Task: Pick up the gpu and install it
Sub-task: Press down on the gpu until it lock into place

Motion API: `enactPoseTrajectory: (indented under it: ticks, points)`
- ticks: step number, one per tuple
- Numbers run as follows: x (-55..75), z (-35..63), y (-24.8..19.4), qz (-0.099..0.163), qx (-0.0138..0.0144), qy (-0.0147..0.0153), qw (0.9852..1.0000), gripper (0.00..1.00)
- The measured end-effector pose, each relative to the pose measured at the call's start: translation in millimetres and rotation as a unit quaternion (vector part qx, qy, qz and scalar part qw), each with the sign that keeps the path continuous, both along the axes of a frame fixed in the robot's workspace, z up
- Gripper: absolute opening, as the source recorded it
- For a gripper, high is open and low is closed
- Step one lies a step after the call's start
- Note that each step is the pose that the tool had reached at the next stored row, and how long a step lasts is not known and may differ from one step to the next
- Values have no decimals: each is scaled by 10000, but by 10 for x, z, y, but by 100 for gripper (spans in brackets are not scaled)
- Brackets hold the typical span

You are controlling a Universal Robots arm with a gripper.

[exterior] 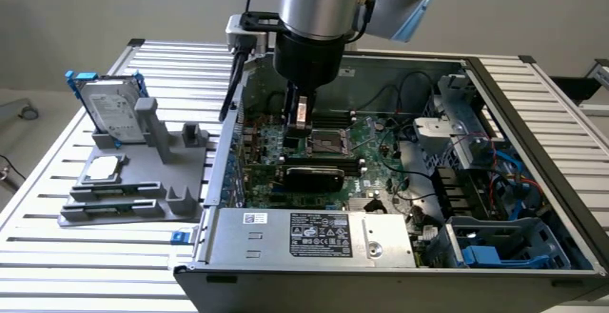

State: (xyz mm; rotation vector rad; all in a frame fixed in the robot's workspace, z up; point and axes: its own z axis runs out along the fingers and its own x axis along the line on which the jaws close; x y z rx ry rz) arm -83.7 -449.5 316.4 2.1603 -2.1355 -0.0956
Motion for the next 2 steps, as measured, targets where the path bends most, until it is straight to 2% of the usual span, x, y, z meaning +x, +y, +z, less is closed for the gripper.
enactPoseTrajectory:
  ticks: [2]
  points:
    - [0, 0, 0, 0, 0, 0, 10000, 11]
